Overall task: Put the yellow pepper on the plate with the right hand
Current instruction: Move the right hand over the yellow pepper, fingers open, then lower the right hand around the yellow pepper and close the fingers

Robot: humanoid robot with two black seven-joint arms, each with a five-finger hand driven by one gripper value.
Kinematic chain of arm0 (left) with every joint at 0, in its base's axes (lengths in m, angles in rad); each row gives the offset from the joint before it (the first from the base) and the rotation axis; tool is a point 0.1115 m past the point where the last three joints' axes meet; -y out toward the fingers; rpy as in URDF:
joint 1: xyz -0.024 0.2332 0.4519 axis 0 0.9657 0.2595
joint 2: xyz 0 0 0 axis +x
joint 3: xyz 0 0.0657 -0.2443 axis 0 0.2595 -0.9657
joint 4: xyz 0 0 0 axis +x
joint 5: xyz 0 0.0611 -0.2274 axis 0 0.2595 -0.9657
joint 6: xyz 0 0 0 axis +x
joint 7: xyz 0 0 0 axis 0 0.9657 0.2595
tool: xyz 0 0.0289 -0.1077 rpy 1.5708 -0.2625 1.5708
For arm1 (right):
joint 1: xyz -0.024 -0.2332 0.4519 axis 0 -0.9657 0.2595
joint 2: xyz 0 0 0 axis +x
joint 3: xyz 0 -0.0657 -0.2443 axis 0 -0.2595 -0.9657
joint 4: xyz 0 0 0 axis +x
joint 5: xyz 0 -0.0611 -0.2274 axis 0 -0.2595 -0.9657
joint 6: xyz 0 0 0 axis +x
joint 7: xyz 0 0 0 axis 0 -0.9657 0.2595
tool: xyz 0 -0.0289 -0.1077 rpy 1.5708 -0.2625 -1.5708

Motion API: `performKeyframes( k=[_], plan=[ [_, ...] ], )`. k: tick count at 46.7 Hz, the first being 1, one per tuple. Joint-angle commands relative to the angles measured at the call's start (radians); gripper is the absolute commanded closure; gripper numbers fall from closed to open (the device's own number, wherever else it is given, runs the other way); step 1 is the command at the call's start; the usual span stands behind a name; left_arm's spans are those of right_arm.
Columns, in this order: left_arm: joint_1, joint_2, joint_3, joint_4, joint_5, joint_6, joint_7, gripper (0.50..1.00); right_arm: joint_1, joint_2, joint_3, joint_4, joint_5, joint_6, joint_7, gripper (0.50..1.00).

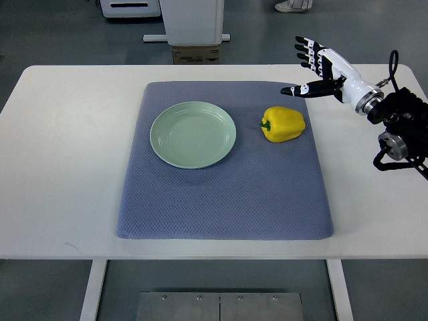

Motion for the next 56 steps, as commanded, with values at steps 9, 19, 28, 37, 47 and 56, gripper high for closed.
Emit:
performKeyframes(
  k=[9, 19, 28, 37, 47, 56],
  plan=[
    [0.000, 0.000, 0.000, 0.000, 0.001, 0.001, 0.000, 0.500, 0.060, 0.001, -0.139, 0.004, -0.131, 0.007, 0.020, 0.500],
    [0.000, 0.000, 0.000, 0.000, 0.001, 0.001, 0.000, 0.500, 0.096, 0.020, -0.219, 0.004, -0.154, 0.006, 0.022, 0.502],
    [0.000, 0.000, 0.000, 0.001, 0.001, -0.001, 0.000, 0.500, 0.105, 0.040, -0.253, 0.002, -0.220, -0.009, 0.019, 0.505],
    [0.000, 0.000, 0.000, 0.000, 0.001, -0.001, 0.000, 0.500, 0.106, 0.058, -0.270, -0.002, -0.263, -0.011, 0.008, 0.507],
    [0.000, 0.000, 0.000, 0.000, -0.001, 0.001, 0.000, 0.500, 0.110, 0.089, -0.302, -0.021, -0.269, -0.049, 0.006, 0.513],
    [0.000, 0.000, 0.000, 0.000, 0.001, -0.001, 0.000, 0.500, 0.110, 0.112, -0.316, -0.068, -0.269, -0.055, 0.009, 0.513]
  ],
)
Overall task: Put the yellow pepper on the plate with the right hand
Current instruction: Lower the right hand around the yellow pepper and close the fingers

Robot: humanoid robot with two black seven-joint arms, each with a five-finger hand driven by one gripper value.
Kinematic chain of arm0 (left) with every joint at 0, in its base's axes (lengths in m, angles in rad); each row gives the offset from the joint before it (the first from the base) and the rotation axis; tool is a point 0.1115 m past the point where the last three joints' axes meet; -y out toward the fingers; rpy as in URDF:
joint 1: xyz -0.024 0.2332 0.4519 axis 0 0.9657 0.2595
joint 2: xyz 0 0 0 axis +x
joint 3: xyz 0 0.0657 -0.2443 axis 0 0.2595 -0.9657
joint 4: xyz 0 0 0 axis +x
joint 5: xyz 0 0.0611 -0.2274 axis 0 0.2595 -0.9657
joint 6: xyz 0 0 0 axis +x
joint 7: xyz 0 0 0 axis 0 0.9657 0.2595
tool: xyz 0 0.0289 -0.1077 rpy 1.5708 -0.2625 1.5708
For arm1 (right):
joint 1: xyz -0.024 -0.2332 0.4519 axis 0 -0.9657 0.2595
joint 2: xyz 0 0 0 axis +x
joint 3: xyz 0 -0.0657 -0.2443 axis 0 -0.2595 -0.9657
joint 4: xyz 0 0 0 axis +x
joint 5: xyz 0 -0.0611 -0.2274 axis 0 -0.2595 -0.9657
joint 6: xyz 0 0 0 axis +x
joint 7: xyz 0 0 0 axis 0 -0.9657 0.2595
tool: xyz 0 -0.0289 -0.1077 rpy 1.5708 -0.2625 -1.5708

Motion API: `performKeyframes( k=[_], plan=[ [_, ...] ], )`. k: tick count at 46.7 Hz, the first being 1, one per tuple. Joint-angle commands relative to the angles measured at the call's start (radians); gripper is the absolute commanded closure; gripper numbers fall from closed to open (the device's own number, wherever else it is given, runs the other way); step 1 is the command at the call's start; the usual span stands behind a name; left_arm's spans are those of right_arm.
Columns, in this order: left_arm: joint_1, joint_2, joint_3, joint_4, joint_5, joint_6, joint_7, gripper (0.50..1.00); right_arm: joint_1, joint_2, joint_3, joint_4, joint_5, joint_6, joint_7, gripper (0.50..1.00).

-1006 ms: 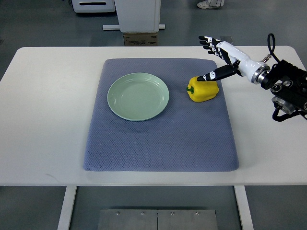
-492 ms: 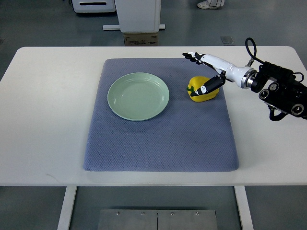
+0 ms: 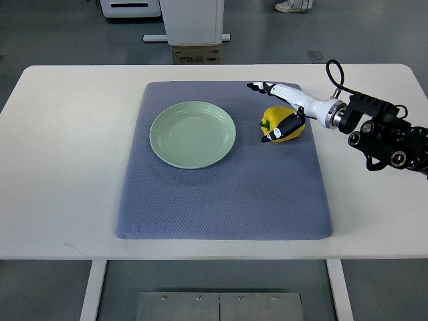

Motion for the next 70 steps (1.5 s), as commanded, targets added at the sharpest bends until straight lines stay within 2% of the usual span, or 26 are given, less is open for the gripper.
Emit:
performKeyframes(
  k=[1, 25, 36, 47, 56, 59, 63, 67, 70],
  plan=[
    [0.000, 0.000, 0.000, 0.000, 0.001, -0.001, 0.000, 0.500, -0.001, 0.009, -0.007, -0.021, 0.000, 0.000, 0.003, 0.513],
    [0.000, 0.000, 0.000, 0.000, -0.001, -0.001, 0.000, 0.500, -0.001, 0.017, -0.078, -0.077, -0.002, 0.000, 0.003, 0.559],
    [0.000, 0.000, 0.000, 0.000, 0.001, -0.001, 0.000, 0.500, -0.001, 0.018, -0.100, -0.088, -0.011, 0.000, 0.000, 0.597],
    [0.000, 0.000, 0.000, 0.000, 0.001, -0.001, 0.000, 0.500, -0.001, 0.018, -0.107, -0.090, -0.025, 0.000, -0.005, 0.657],
    [0.000, 0.000, 0.000, 0.000, -0.001, 0.001, 0.000, 0.500, -0.001, 0.018, -0.109, -0.105, -0.025, 0.000, -0.011, 0.728],
    [0.000, 0.000, 0.000, 0.000, 0.001, 0.001, 0.000, 0.500, -0.001, 0.018, -0.109, -0.108, -0.025, 0.000, -0.011, 0.776],
    [0.000, 0.000, 0.000, 0.000, 0.001, -0.001, 0.000, 0.500, -0.003, 0.018, -0.109, -0.116, -0.025, 0.000, -0.011, 0.814],
    [0.000, 0.000, 0.000, 0.000, 0.001, 0.001, 0.000, 0.500, -0.004, 0.018, -0.109, -0.117, -0.025, 0.001, -0.011, 0.875],
    [0.000, 0.000, 0.000, 0.000, 0.001, -0.001, 0.000, 0.500, -0.004, 0.018, -0.109, -0.119, -0.025, 0.001, -0.013, 0.994]
  ],
)
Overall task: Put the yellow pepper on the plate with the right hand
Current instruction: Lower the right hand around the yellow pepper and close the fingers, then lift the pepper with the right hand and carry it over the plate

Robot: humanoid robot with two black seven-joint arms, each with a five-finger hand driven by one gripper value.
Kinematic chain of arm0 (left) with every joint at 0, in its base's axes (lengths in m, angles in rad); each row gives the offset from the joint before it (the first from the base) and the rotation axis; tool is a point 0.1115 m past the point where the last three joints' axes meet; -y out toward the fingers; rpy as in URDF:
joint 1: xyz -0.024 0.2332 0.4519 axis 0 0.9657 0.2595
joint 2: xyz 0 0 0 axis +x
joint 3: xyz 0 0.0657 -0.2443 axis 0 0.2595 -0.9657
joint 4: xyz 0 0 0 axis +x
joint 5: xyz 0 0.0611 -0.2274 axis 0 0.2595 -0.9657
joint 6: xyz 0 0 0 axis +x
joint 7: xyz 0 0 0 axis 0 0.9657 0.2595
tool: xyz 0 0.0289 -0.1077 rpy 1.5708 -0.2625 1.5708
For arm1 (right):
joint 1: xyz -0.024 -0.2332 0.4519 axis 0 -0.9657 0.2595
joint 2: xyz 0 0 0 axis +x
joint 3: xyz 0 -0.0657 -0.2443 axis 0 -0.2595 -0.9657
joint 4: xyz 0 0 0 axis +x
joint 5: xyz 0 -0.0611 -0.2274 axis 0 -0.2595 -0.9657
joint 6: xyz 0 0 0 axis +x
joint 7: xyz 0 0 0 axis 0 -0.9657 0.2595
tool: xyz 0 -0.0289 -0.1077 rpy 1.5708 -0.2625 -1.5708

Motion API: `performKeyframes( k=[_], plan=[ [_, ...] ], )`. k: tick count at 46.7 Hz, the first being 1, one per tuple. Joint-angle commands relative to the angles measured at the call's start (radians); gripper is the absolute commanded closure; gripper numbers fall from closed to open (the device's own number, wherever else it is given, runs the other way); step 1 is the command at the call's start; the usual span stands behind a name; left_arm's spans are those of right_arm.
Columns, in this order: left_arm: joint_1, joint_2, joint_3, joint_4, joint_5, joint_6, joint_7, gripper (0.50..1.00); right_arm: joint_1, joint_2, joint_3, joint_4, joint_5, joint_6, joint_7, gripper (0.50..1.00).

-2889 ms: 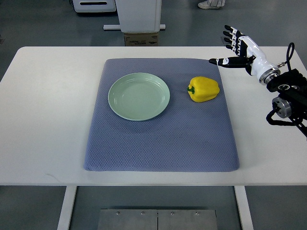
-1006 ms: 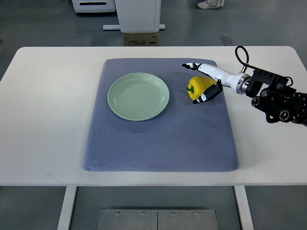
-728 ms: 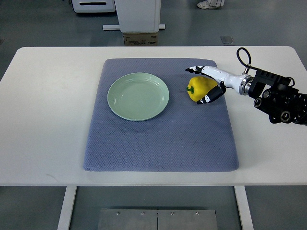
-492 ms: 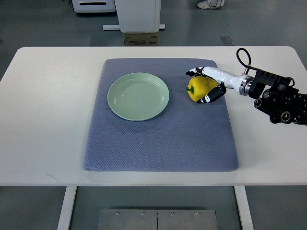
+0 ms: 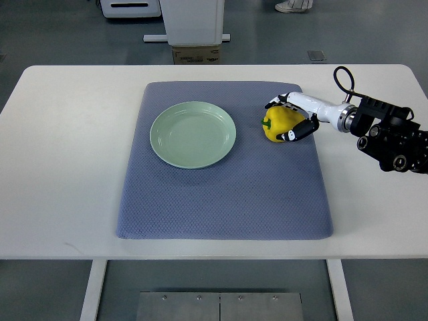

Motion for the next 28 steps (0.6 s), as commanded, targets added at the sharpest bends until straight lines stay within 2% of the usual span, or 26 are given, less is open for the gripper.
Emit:
performKeyframes(
  k=[1, 16, 28],
  plan=[
    [0.000, 0.000, 0.000, 0.000, 0.000, 0.001, 0.000, 0.500, 0.000, 0.000, 0.001, -0.001, 0.000, 0.001, -0.003, 1.000],
    [0.000, 0.000, 0.000, 0.000, 0.000, -0.001, 0.000, 0.500, 0.023, 0.008, 0.065, -0.001, 0.015, -0.019, -0.031, 1.000],
    [0.000, 0.000, 0.000, 0.000, 0.000, -0.001, 0.000, 0.500, 0.101, 0.070, 0.093, 0.005, 0.017, -0.019, -0.067, 1.000]
  ],
)
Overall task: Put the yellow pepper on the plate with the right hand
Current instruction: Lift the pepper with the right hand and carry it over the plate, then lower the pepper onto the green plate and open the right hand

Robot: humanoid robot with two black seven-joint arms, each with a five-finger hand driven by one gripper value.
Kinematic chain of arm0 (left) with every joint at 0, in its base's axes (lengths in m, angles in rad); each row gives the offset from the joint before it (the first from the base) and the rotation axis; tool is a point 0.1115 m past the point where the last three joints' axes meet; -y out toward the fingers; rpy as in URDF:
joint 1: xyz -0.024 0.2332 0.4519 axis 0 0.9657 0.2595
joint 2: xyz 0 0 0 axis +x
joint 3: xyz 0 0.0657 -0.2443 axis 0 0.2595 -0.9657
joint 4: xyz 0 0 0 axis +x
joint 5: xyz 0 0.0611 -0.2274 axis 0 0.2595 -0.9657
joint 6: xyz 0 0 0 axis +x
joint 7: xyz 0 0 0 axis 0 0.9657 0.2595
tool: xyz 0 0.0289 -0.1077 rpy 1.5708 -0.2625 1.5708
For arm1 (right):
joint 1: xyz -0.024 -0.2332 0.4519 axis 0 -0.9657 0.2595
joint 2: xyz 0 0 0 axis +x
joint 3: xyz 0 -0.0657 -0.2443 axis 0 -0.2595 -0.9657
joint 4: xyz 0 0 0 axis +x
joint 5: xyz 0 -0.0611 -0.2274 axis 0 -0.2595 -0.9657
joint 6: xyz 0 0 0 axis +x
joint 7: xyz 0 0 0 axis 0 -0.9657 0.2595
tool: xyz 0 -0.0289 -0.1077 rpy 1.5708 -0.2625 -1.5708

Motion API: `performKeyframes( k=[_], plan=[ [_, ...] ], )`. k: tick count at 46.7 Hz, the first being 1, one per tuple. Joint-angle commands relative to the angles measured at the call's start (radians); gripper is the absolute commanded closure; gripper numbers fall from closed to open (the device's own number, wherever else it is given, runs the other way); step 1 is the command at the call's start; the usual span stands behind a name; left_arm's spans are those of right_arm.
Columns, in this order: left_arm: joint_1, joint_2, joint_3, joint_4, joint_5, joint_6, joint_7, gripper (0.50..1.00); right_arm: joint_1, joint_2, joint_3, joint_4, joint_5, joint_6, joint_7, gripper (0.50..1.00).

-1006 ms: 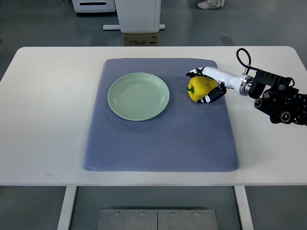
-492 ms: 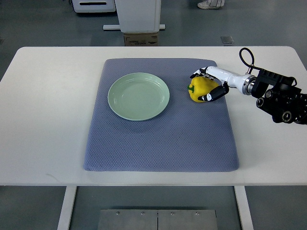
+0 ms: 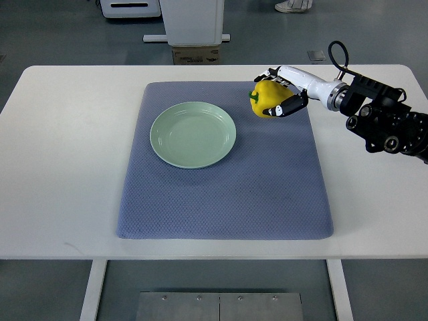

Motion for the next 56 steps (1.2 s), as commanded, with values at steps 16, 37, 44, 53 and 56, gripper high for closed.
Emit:
performKeyframes(
  k=[16, 37, 44, 53, 56],
  plan=[
    [0.000, 0.000, 0.000, 0.000, 0.001, 0.001, 0.000, 0.500, 0.110, 0.176, 0.011, 0.002, 0.005, 0.007, -0.060, 1.000],
    [0.000, 0.000, 0.000, 0.000, 0.001, 0.000, 0.000, 0.500, 0.144, 0.187, -0.001, 0.009, 0.002, 0.013, -0.069, 1.000],
    [0.000, 0.000, 0.000, 0.000, -0.001, 0.000, 0.000, 0.500, 0.144, 0.187, -0.002, 0.048, 0.002, 0.019, -0.066, 1.000],
    [0.000, 0.000, 0.000, 0.000, 0.001, 0.000, 0.000, 0.500, 0.141, 0.187, -0.016, 0.126, 0.003, 0.024, -0.060, 1.000],
    [0.000, 0.000, 0.000, 0.000, 0.001, 0.000, 0.000, 0.500, 0.136, 0.187, -0.016, 0.149, 0.003, 0.026, -0.060, 1.000]
  ],
)
